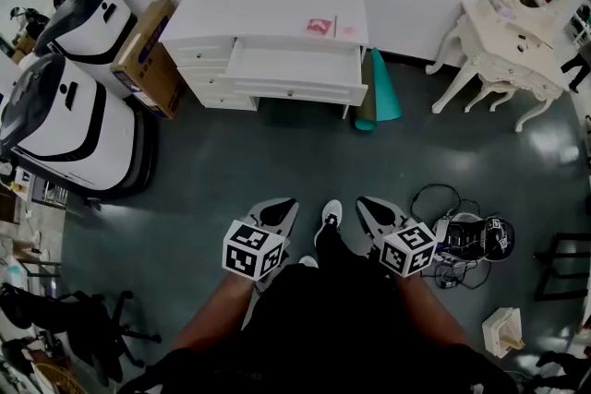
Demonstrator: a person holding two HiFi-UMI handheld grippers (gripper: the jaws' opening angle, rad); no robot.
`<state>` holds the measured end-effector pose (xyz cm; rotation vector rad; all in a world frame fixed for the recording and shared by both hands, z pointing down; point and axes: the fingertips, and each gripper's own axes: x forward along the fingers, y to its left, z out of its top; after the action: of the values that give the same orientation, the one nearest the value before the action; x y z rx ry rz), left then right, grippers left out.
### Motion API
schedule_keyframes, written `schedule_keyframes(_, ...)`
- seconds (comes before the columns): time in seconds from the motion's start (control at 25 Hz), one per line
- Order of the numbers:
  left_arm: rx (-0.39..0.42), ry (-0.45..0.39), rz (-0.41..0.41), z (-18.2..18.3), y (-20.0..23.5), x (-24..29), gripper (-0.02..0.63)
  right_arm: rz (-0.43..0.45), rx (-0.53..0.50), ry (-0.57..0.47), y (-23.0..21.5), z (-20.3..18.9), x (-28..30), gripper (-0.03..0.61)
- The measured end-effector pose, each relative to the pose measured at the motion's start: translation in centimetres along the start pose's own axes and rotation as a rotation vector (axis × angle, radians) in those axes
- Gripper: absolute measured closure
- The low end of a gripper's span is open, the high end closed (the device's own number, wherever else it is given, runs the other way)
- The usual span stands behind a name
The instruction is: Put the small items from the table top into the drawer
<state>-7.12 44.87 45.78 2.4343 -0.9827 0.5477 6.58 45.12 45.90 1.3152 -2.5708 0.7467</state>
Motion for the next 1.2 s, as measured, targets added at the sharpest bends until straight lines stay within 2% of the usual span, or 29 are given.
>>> schedule_keyframes(0.28, -0.021, 0.019, 0.034, 1.4, 3.6, 1.8, 0.603, 0.024, 0.0, -0.002, -2.0, 2.5, 4.1, 0.551)
schedule_keyframes(0.96, 0.026, -0.025, 0.105, 13.6, 12.0, 10.5, 0.603, 0.065, -0.019, -0.023, -12.4, 12.3, 13.8, 0.551)
schedule_keyframes(1.2, 0.01, -0.038, 0.143, 15.9, 14.2, 13.3, 0.603, 0.085, -0.027, -0.03, -15.5, 14.6, 16.3, 0.55)
